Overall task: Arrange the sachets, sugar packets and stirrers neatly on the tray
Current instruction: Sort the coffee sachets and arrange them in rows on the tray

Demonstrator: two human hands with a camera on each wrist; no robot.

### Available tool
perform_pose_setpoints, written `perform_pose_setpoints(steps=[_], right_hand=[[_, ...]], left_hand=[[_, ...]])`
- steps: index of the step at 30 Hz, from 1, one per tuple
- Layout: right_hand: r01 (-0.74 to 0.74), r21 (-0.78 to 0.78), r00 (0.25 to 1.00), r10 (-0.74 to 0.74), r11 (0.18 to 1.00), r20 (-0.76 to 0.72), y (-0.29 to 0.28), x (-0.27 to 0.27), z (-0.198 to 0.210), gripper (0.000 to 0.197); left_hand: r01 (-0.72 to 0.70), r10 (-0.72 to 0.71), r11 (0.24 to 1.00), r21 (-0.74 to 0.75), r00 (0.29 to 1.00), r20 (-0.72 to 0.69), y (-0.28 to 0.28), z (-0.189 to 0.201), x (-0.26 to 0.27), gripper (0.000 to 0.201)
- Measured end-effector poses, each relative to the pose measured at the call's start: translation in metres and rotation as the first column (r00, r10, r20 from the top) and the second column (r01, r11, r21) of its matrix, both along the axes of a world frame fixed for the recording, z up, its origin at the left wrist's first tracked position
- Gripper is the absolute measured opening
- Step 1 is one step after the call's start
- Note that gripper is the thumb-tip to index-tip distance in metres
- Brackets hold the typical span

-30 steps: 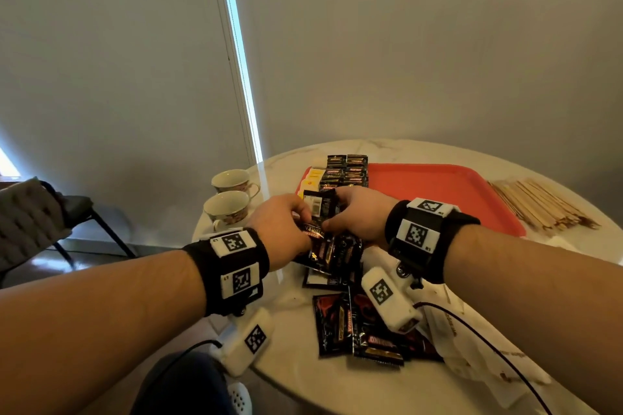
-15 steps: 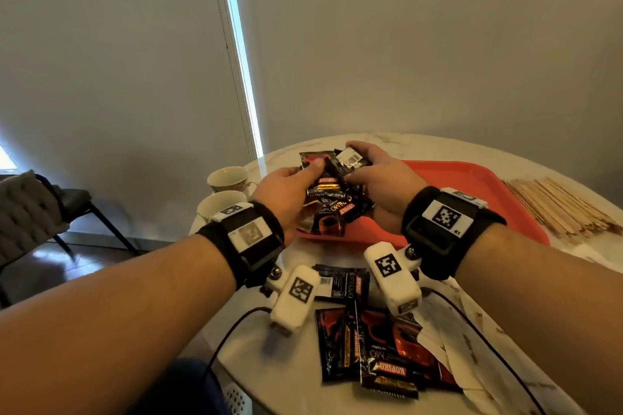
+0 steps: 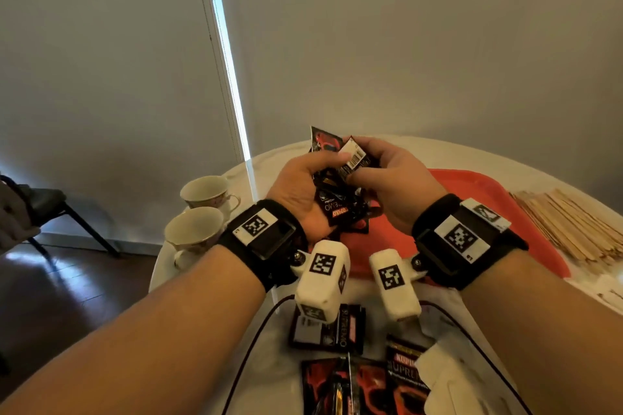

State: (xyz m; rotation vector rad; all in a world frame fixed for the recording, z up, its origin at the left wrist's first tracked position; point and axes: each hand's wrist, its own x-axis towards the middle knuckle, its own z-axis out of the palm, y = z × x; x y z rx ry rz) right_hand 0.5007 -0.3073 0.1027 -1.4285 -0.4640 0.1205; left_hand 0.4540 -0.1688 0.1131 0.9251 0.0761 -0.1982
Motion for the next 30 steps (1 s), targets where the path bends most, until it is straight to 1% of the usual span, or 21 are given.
perform_pose_setpoints(steps=[2, 3, 4, 6, 8, 11, 13, 14, 16, 17, 19, 20, 21, 22, 23, 24, 25, 26, 28, 29, 30], right_hand=[[0.077, -0.173, 0.992, -0.057, 0.982, 0.114, -0.007, 0.006, 0.001, 0.045], [0.090, -0.210, 0.991, -0.066, 0.974, 0.121, -0.010, 0.010, 0.000, 0.046], [0.078, -0.208, 0.993, -0.058, 0.975, 0.100, -0.012, 0.013, -0.001, 0.051], [0.012, -0.160, 0.999, -0.005, 0.987, 0.047, -0.015, 0.020, -0.004, 0.076], [-0.074, -0.218, 0.995, 0.087, 0.973, 0.050, -0.020, 0.022, -0.005, 0.100], [-0.178, -0.450, 0.972, 0.228, 0.875, 0.058, -0.022, 0.025, -0.008, 0.115], [-0.129, -0.591, 0.968, 0.230, 0.796, 0.098, -0.017, 0.025, -0.008, 0.120], [-0.087, -0.620, 0.968, 0.214, 0.780, 0.132, -0.013, 0.026, -0.009, 0.118], [-0.033, -0.601, 0.971, 0.168, 0.799, 0.170, -0.010, 0.029, -0.009, 0.107], [-0.028, -0.586, 0.972, 0.158, 0.810, 0.172, -0.009, 0.029, -0.009, 0.102], [-0.050, -0.571, 0.970, 0.176, 0.819, 0.168, -0.008, 0.030, -0.010, 0.100], [-0.085, -0.526, 0.970, 0.190, 0.846, 0.149, -0.008, 0.030, -0.013, 0.101], [-0.129, -0.428, 0.975, 0.192, 0.894, 0.108, -0.007, 0.030, -0.015, 0.101], [-0.149, -0.289, 0.984, 0.170, 0.946, 0.051, -0.006, 0.029, -0.016, 0.099], [-0.125, -0.153, 0.992, 0.126, 0.980, -0.006, -0.006, 0.030, -0.018, 0.095], [-0.069, -0.049, 0.996, 0.066, 0.996, -0.059, -0.006, 0.031, -0.018, 0.088], [-0.011, 0.012, 0.995, 0.012, 1.000, -0.098, -0.006, 0.033, -0.018, 0.077], [0.036, 0.041, 0.991, -0.031, 0.999, -0.128, -0.006, 0.034, -0.018, 0.064], [0.088, 0.044, 0.985, -0.081, 0.995, -0.155, -0.007, 0.035, -0.019, 0.034], [0.109, 0.042, 0.982, -0.101, 0.993, -0.157, -0.007, 0.034, -0.018, 0.022], [0.135, 0.053, 0.980, -0.126, 0.989, -0.155, -0.007, 0.033, -0.017, 0.015]], left_hand=[[0.037, -0.034, 0.998, 0.053, 0.998, -0.049, 0.000, 0.002, 0.008, 0.040], [0.039, -0.033, 0.997, 0.071, 0.997, -0.072, 0.001, 0.002, 0.012, 0.040], [0.031, -0.023, 0.996, 0.086, 0.995, -0.093, 0.002, 0.003, 0.017, 0.039], [0.012, 0.003, 0.995, 0.103, 0.991, -0.136, 0.005, 0.001, 0.024, 0.038], [0.005, 0.011, 0.995, 0.101, 0.987, -0.159, 0.007, -0.004, 0.031, 0.042], [0.040, -0.030, 0.997, 0.061, 0.987, -0.157, 0.007, -0.013, 0.035, 0.031], [0.069, -0.064, 0.997, 0.031, 0.988, -0.142, 0.007, -0.020, 0.038, 0.029], [0.070, -0.067, 0.997, 0.025, 0.990, -0.127, 0.008, -0.023, 0.039, 0.029], [0.058, -0.056, 0.998, 0.015, 0.994, -0.095, 0.011, -0.026, 0.039, 0.032], [0.053, -0.051, 0.998, 0.016, 0.995, -0.084, 0.013, -0.027, 0.039, 0.032], [0.044, -0.041, 0.999, 0.030, 0.997, -0.069, 0.016, -0.029, 0.039, 0.034], [0.034, -0.031, 0.999, 0.041, 0.998, -0.063, 0.017, -0.030, 0.039, 0.035], [0.019, -0.016, 0.998, 0.054, 0.998, -0.053, 0.018, -0.029, 0.038, 0.035], [-0.008, 0.012, 0.997, 0.081, 0.999, -0.042, 0.018, -0.030, 0.038, 0.032], [-0.039, 0.043, 0.993, 0.111, 0.999, -0.032, 0.019, -0.030, 0.038, 0.030], [-0.066, 0.070, 0.988, 0.140, 0.997, -0.024, 0.019, -0.031, 0.038, 0.029], [-0.080, 0.083, 0.986, 0.149, 0.996, -0.018, 0.019, -0.031, 0.037, 0.026], [-0.089, 0.093, 0.984, 0.155, 0.996, -0.016, 0.019, -0.031, 0.037, 0.022], [-0.110, 0.115, 0.981, 0.160, 0.993, -0.024, 0.020, -0.031, 0.039, 0.018], [-0.127, 0.133, 0.979, 0.157, 0.991, -0.028, 0.020, -0.030, 0.039, 0.018], [-0.153, 0.159, 0.976, 0.154, 0.987, -0.029, 0.021, -0.030, 0.041, 0.020]])
